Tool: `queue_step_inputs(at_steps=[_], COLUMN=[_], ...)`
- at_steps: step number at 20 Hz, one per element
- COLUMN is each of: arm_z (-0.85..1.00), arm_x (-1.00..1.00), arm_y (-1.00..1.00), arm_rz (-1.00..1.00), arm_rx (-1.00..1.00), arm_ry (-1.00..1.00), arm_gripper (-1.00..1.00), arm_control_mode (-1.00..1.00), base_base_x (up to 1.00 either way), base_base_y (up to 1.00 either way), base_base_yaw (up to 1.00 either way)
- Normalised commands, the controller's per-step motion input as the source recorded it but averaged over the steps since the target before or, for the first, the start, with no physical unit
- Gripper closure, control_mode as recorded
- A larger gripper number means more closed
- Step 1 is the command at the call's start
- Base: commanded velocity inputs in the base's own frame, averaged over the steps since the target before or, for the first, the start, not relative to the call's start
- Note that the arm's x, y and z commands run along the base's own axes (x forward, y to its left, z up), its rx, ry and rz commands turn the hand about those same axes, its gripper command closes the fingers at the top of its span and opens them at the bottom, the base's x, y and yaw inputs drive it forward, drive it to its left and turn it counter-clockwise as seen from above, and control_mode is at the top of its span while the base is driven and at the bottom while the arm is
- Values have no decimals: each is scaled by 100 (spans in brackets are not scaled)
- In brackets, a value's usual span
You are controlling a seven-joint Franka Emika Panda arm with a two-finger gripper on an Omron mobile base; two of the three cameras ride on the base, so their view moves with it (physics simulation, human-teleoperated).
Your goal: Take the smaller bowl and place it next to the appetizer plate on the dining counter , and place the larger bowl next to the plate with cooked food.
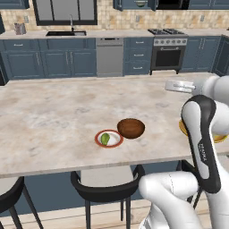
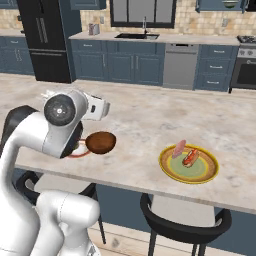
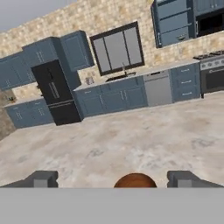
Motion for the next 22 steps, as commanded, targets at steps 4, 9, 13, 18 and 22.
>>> queue_step_inputs(at_steps=[4, 9, 13, 18, 22], arm_z=[29, 0, 0, 0, 0], arm_x=[-88, 0, 0, 0, 0], arm_y=[0, 0, 0, 0, 0], arm_rz=[0, 0, 0, 0, 0], arm_rx=[-15, 0, 0, 0, 0], arm_ry=[-15, 0, 0, 0, 0], arm_gripper=[-100, -100, -100, -100, -100], arm_control_mode=[-100, 100, 100, 100, 100], base_base_x=[0, -96, -71, -17, -6], base_base_y=[0, -42, -100, -100, -100], base_base_yaw=[0, -3, -8, -7, -5])
